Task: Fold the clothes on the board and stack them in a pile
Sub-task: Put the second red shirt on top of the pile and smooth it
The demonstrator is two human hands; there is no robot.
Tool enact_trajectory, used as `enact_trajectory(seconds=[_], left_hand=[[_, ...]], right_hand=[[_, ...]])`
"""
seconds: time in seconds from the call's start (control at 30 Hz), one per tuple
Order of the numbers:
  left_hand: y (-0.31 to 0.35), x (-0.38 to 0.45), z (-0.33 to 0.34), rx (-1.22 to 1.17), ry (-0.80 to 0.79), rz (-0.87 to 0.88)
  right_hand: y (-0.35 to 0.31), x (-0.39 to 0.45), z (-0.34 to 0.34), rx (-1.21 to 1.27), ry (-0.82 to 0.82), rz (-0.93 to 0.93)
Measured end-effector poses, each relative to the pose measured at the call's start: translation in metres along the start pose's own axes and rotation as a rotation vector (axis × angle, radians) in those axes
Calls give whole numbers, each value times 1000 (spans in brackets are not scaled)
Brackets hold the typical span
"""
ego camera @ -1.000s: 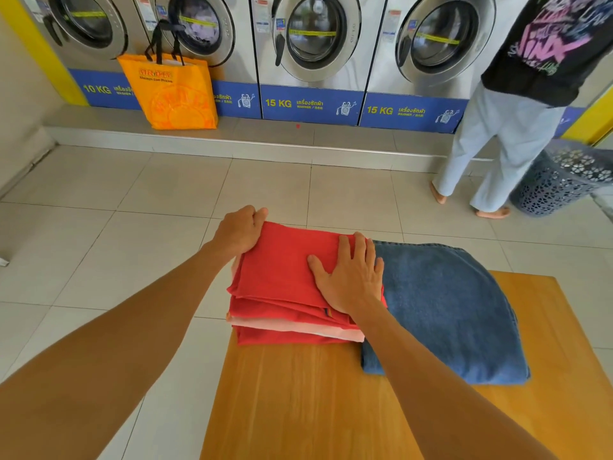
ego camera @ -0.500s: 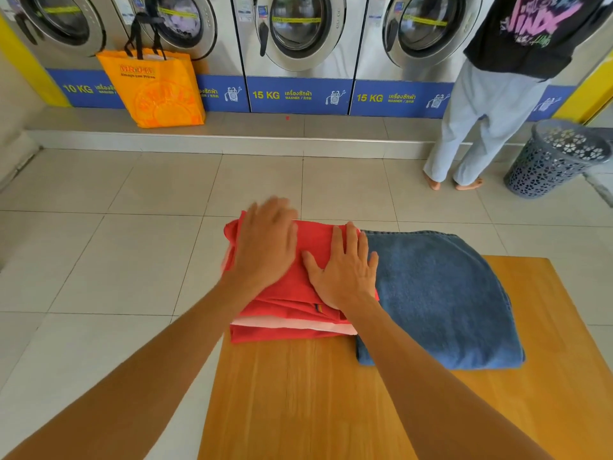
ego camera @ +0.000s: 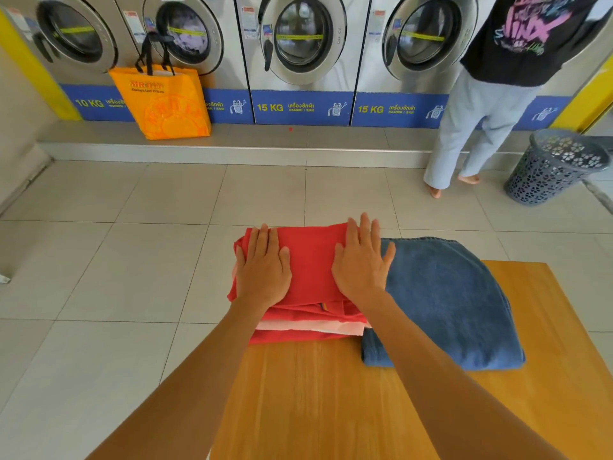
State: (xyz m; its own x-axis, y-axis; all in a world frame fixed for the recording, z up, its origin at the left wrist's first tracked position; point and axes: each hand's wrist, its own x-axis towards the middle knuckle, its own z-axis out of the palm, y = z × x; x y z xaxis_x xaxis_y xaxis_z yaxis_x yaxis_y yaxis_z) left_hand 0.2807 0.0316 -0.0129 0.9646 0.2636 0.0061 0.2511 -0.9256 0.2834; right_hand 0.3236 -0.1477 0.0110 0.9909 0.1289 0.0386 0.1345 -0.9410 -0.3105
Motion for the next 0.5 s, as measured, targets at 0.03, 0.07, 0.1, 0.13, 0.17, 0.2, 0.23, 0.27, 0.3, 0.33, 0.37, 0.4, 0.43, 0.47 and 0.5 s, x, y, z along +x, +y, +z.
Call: enact_trajectory(seconds=[0.03,0.07,0.1,0.13,0.17,0.2,0.23,0.27,0.3,0.33,0.37,0.4,0.43,0.47,0.5], left_hand=[[-2,0,1,-2,9,2],[-3,-1,2,-13,10,3],[-6,-2,3,-25,11,3],[-7,-3,3,-35,14,1],[-8,-4,3,-43,17,-1],[-7,-5,2,-56,13,-11],[-6,-6,1,-71,6,-30],[-4,-8,0,-92,2,-53],[-3,-11,-2,-120,7,-75],[-3,-16,-4,-150,5,-95],[-4,-22,-5,-175,9,-114],[-5,-29,-6,-196,6,-135],[-7,-38,-7,-213,-8,-157],[-8,-49,-9,-239,-27,-180],[-9,-60,-10,-264,-43,-197]], right_hand=[[-8,-6,4,8,-12,-107],[-14,-13,10,2,-52,-182],[-15,-20,15,-12,-92,-208],[-13,-23,19,-12,-109,-188],[-9,-23,21,12,-107,-136],[-6,-24,21,52,-99,-72],[-4,-24,21,93,-98,-8],[-2,-24,20,133,-102,41],[-1,-24,17,174,-115,75],[1,-24,14,211,-129,104],[4,-25,11,250,-152,138],[10,-28,7,290,-181,176],[17,-32,3,325,-217,218],[23,-38,-1,348,-250,252],[29,-45,-5,351,-279,268]])
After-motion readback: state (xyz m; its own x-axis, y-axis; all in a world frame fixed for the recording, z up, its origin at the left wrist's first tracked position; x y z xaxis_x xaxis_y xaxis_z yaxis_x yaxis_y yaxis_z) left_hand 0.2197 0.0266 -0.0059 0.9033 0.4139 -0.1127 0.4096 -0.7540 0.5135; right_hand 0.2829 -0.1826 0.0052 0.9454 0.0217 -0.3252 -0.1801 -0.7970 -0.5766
